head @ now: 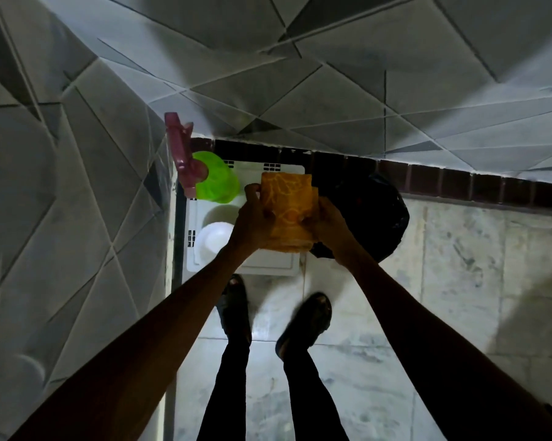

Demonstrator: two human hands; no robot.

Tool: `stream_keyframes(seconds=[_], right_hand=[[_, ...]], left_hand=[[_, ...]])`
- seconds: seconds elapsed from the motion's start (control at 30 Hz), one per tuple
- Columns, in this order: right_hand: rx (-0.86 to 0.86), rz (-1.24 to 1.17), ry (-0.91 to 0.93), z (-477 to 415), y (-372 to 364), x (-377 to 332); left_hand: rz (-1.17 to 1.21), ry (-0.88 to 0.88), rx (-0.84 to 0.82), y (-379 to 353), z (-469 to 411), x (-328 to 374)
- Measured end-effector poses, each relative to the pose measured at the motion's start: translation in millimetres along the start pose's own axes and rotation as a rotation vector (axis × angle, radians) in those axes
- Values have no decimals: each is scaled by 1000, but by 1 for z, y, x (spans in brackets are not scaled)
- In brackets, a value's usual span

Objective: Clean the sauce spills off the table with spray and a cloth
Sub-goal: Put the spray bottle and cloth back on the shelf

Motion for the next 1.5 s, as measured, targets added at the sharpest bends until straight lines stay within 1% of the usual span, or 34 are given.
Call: stream_keyframes(seconds=[0.07,0.13,0.23,0.27,0.33,0.4,0.47,0.53,0.57,0.67,0.73,0.8,0.83,0.93,1.0,1.1,1.17,1.23,1.3,1.37,1.43,1.5], right_hand=[[42,75,30,-20,-1,14],[84,127,61,-32,-4,13],[72,141,69,-50,-11,12],[66,184,81,-57,-13,13],[82,270,92,-67,-18,15],[142,351,85,-70,-19,16],[191,434,93,-70,-22,17],[183,500,98,-64,-24,16],[168,489,81,-61,-25,19],[72,393,-72,-48,-28,28],[65,321,-146,-47,-27,39],[104,281,-151,-59,-23,61],[124,272,-148,-61,-24,60],[212,304,-157,-46,-29,33],[272,405,-132,-32,-33,20],[360,633,-40,-10,-41,7],[333,639,33,-1,-53,6],[218,572,82,2,-74,7],[95,510,93,5,-100,9],[17,507,54,7,-120,13],[-23,524,58,6,-135,20],[-19,508,79,4,-144,29]], left_hand=[[16,-30,22,-3,-8,-1],[50,-58,58,-4,-15,0],[89,-23,136,-2,-25,0],[91,0,152,-4,-31,-4],[52,5,180,-13,-46,-20],[-18,7,193,-23,-56,-37],[-81,23,194,-25,-46,-37],[-117,9,203,-22,-26,-31],[-119,3,204,-20,-18,-32],[-101,-11,208,-6,6,-36],[-85,-10,214,5,17,-41],[-99,-13,221,15,22,-46],[-115,-31,229,20,23,-50],[-122,-87,254,32,21,-54],[-128,-97,276,38,21,-56],[-113,-101,301,48,23,-63],[-100,-100,306,56,26,-68],[-128,-87,307,64,28,-73],[-172,-21,294,74,29,-83],[-189,74,258,82,25,-100],[-190,147,193,84,19,-113],[-160,169,131,82,15,-121]])
Point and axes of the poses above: each hand's wrist, its own z-axis away from the middle knuckle, its own y-axis out of the back of the hand, x = y × z, the point moved 5 cm from there along -z, towards the middle knuckle, and after that the axes turned 10 degrees about y, right-handed, at the moved point
